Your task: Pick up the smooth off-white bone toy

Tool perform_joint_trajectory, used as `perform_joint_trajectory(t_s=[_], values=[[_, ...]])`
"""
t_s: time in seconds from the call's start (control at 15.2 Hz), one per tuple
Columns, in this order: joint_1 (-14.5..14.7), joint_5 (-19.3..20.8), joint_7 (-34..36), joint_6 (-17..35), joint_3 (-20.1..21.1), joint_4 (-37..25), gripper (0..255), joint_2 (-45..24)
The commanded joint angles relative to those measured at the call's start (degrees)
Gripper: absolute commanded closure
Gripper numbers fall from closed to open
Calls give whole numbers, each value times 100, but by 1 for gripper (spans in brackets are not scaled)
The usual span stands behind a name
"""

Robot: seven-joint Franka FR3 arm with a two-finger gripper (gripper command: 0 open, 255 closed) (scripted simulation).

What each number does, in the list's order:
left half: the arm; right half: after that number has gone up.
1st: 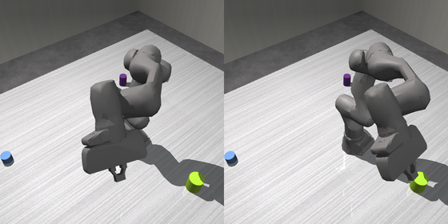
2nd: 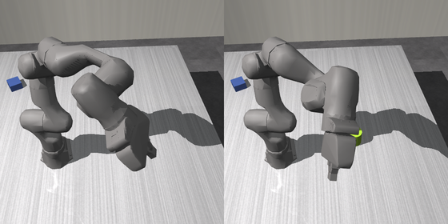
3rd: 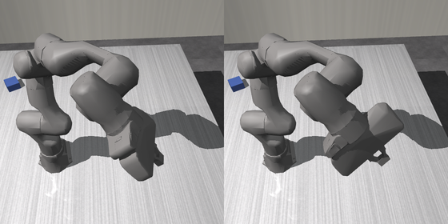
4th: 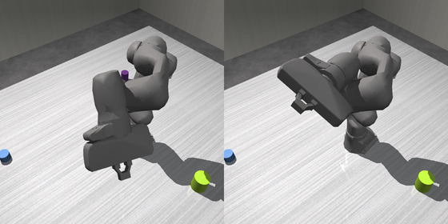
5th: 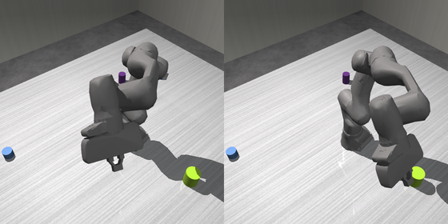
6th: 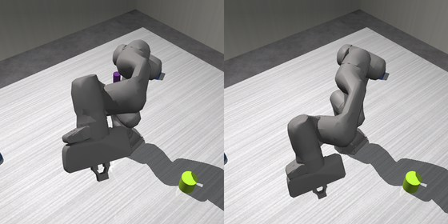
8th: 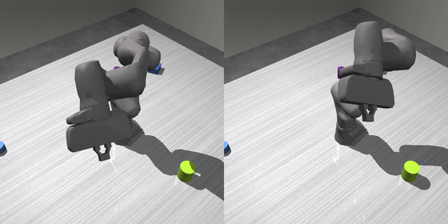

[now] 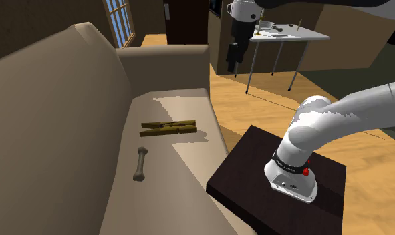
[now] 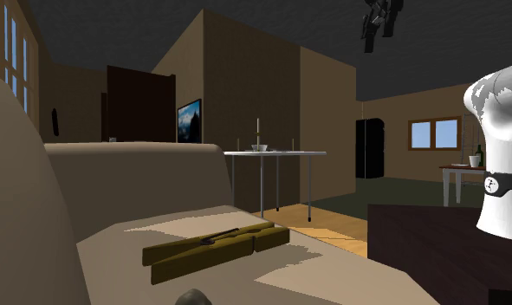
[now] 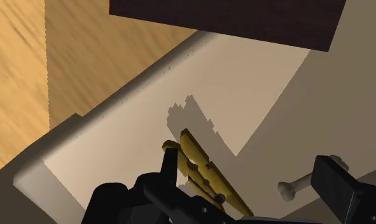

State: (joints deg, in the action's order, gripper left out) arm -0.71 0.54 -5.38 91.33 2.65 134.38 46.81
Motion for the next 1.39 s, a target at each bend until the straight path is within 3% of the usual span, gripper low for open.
perform_joint_trajectory(t_s=[0.0, 0.79, 1.32], values=[[0, 0, 0, 0, 0, 0, 0, 0], [-87, -568, 2396, 1486, 1640, 426, 0, -1287], [-382, -302, 4170, 2415, 2701, -38, 0, -2939]])
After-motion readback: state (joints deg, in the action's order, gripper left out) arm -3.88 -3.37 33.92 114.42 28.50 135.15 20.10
